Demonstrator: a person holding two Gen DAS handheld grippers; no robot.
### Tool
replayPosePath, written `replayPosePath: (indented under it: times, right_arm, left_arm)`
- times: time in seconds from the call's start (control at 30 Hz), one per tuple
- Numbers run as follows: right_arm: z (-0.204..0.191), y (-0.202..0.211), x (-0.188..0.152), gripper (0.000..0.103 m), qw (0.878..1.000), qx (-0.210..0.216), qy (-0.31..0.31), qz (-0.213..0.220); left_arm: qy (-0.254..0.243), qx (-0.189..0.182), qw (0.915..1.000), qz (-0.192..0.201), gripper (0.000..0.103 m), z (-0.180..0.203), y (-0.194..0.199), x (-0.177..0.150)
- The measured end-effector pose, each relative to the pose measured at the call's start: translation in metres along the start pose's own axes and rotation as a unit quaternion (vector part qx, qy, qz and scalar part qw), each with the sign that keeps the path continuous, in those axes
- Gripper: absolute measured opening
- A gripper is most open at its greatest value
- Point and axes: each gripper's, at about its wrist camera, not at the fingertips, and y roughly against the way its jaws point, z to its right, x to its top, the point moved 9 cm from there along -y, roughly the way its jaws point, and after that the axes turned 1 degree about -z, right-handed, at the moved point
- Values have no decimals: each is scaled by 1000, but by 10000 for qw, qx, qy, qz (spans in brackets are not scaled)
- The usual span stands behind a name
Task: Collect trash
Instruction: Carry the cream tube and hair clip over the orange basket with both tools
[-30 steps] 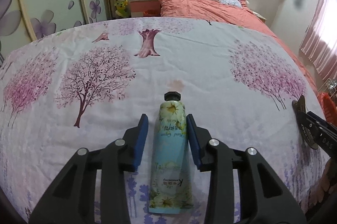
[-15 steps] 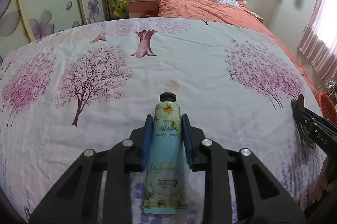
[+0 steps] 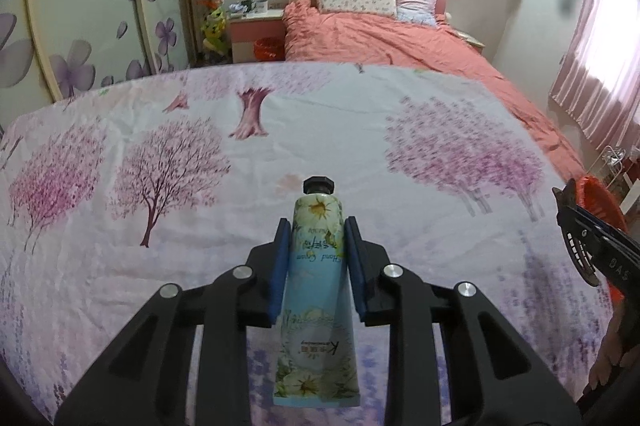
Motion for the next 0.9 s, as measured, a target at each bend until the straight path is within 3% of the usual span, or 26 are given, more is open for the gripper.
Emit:
replayPosePath:
  times: [0.57, 0.9]
  right_arm:
    - [37, 70, 20, 33, 9977, -32, -125, 667]
    - [80, 108, 24, 33, 9935, -163, -292, 1087]
  left_arm:
    - [-548, -565, 9955, 524, 27, 91, 70, 25]
    - [-957, -1139, 9867, 661, 27, 168, 96, 26]
